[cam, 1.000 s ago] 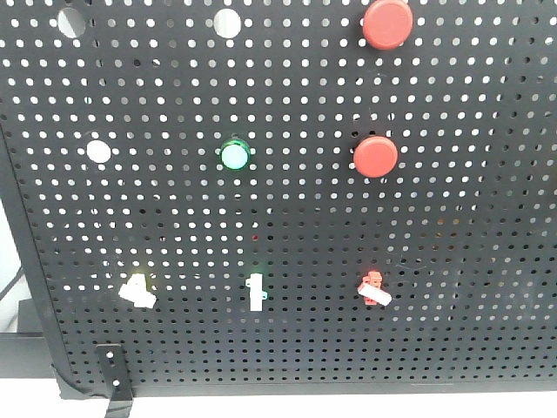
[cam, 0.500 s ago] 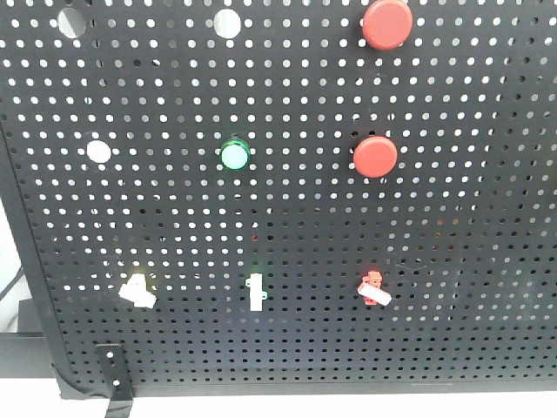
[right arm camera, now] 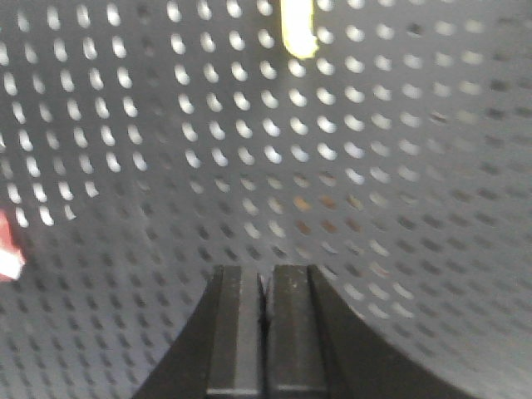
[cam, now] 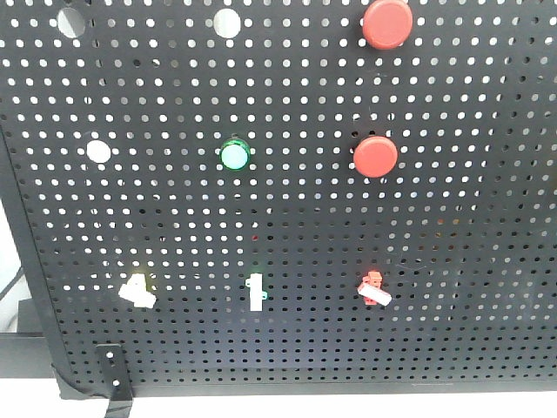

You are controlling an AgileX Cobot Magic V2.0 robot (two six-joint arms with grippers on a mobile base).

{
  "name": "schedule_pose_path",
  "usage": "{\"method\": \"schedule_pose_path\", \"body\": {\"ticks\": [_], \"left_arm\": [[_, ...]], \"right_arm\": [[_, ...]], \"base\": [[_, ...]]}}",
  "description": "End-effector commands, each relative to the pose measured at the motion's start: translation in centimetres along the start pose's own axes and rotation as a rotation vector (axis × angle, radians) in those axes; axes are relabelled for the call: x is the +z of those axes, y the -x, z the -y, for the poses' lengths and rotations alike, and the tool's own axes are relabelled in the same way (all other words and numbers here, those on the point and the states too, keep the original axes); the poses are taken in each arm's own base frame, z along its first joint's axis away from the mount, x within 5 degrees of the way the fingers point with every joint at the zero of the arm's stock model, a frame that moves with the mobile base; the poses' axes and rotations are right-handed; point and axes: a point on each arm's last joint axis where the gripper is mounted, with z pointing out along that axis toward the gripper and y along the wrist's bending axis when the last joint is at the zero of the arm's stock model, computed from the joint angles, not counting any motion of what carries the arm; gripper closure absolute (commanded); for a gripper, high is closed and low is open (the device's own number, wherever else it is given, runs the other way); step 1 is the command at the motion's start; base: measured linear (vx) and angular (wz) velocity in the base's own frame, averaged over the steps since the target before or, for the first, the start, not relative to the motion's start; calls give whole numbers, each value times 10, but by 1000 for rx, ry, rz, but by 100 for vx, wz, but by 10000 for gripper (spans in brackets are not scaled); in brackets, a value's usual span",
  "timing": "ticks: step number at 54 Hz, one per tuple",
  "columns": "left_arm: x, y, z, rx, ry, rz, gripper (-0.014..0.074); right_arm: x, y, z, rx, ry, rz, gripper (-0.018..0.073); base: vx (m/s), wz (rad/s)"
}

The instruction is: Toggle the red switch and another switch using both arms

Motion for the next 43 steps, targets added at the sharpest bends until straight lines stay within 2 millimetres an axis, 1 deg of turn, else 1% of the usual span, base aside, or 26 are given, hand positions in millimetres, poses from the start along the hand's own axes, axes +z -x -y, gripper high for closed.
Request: {"method": "schedule_pose_path", "body": {"ticks": [1, 9, 22, 31, 36, 40, 43], "left_arm": [[8, 19, 10, -1, -70, 140, 594], [23, 18, 25, -6, -155, 173, 594], [51, -1, 52, -5, -274, 129, 594], [64, -7, 61, -18, -305, 160, 594], [72, -7, 64, -22, -305, 156, 594], [78, 0, 67, -18, -309, 167, 594], [84, 7, 69, -19, -310, 181, 594]], "right_arm": [[8, 19, -7, 8, 76, 122, 566], [19, 22, -16, -15, 180, 111, 566], [42, 27, -28, -7, 326, 62, 566], [53, 25, -38, 5, 398, 36, 566], [56, 19, -53, -23, 455, -7, 566], [56, 16, -63, -65, 474, -35, 566], [56, 15, -66, -68, 461, -44, 566]], "base": [[0, 0], [0, 0], [0, 0], [0, 0], [0, 0], [0, 0], [0, 0]]}}
